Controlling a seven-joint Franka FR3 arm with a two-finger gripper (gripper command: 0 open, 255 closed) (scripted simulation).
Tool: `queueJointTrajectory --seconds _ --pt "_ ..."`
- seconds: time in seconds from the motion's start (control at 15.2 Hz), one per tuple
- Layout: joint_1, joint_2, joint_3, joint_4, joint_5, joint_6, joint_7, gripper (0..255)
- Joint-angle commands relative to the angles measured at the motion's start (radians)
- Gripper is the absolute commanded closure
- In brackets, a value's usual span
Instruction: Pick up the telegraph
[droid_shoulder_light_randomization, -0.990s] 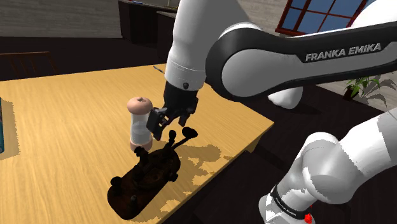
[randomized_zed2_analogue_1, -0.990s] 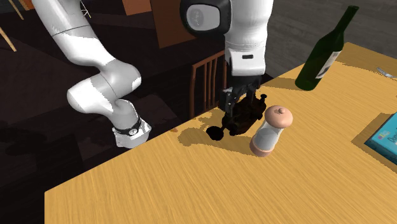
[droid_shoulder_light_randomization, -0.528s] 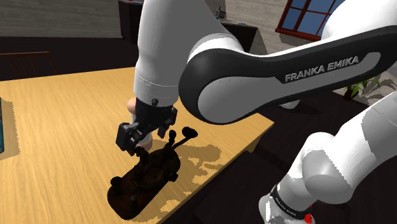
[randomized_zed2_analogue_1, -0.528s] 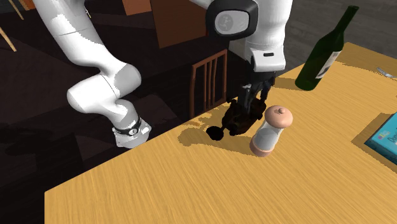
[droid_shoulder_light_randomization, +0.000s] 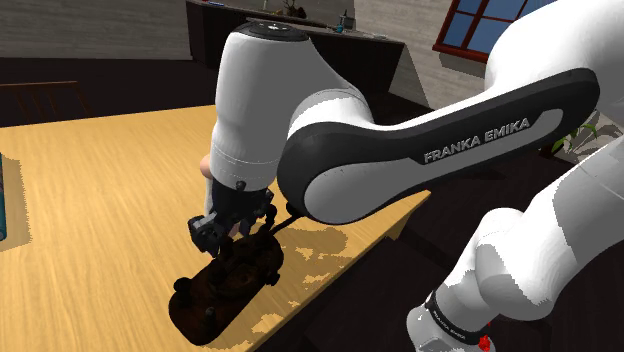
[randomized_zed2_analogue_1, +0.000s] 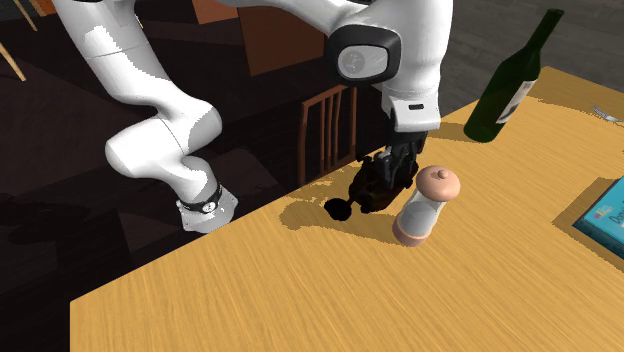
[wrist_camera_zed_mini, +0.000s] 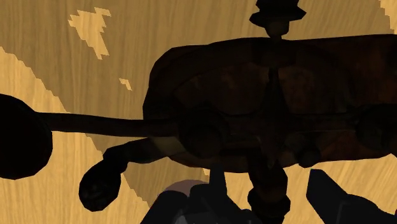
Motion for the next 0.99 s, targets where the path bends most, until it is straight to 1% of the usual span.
queueJointTrajectory --seconds 0.0,0.53,0.92 --pt "0.0 0.001 0.0 -0.002 -0.001 0.003 0.0 255" --pt "0.001 0.0 0.001 -0.002 0.0 0.002 0.001 255" --pt "0.003 -0.028 -0.012 0.056 0.016 -0.08 -0.016 255"
